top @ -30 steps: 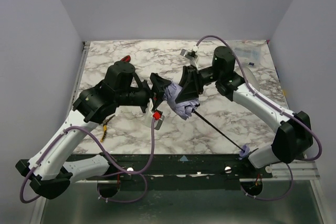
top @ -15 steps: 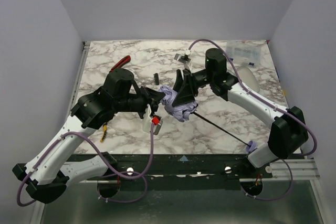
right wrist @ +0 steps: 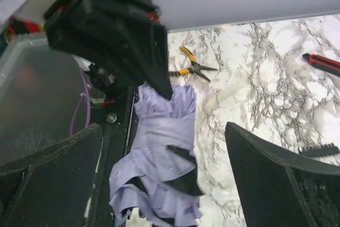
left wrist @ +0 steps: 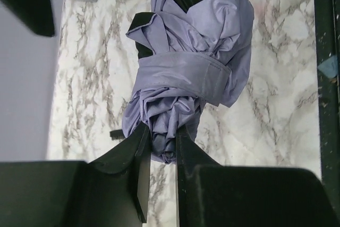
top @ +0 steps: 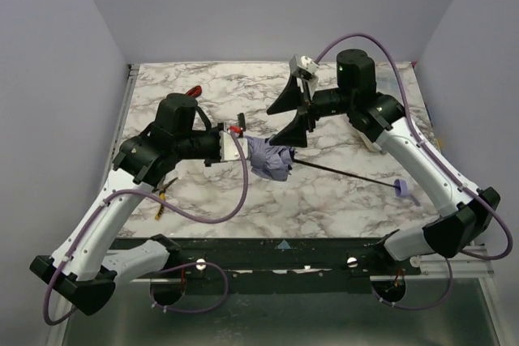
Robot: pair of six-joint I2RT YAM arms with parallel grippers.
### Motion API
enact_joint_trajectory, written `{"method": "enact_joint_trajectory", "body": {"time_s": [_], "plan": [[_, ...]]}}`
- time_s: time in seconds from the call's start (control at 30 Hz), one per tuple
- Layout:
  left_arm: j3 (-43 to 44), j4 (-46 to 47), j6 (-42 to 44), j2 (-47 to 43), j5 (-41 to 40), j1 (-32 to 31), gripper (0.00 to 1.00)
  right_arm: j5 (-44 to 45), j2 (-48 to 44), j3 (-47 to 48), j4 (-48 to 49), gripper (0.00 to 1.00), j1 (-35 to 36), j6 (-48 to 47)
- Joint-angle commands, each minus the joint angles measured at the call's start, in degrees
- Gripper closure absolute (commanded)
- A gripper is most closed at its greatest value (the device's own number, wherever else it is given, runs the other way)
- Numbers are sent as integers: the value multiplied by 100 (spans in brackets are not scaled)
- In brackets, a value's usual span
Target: Open the umbrella
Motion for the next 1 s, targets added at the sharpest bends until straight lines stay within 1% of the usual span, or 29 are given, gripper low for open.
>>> {"method": "enact_joint_trajectory", "body": {"time_s": [0.0,0.13,0.2,0.33,0.4,0.43,0.47,0.5,0.57,0.7,0.77,0.8,0.83,0.87,0.93,0.97], "plan": [[299,757,-1617,120,960,385,100,835,-332,-358,-1027,1,293,-1440],[324,938,-2165,205,1356,530,100,1675,-465,-677,-1115,1,722,-2261],[320,942,-2300,221,1568,585,100,2053,-523,-834,-1166,1,848,-2672],[250,995,-2509,206,1918,800,100,2376,-600,-1036,-1248,1,870,-3026],[236,1008,-2586,217,2054,900,100,2405,-614,-1101,-1207,7,871,-3045],[233,1035,-2647,216,2141,938,100,2396,-622,-1131,-1166,15,870,-3034],[224,1067,-2701,215,2218,979,100,2369,-623,-1144,-1141,25,871,-3030],[213,1088,-2720,214,2245,994,100,2326,-606,-1131,-1135,38,868,-3021],[161,1161,-2784,208,2265,1037,100,2200,-568,-1049,-1161,59,869,-2927],[-66,1545,-3041,138,2513,1299,100,1854,-453,-857,-1577,81,871,-2978],[-132,1767,-3127,84,2446,1357,100,1760,-379,-768,-1710,95,870,-2857],[-172,1934,-3160,24,2334,1363,87,1742,-330,-726,-1731,100,871,-2671],[-219,2060,-3108,-81,2233,1365,73,1738,-265,-656,-1760,100,869,-2483],[-262,2244,-3017,-180,2142,1363,56,1702,-189,-590,-1795,100,870,-2279],[-454,2714,-2781,-484,1998,1323,40,1530,-136,-563,-1714,100,860,-1859],[-596,2869,-2499,-679,1854,1256,37,1412,-138,-610,-1647,100,862,-1717]]}}
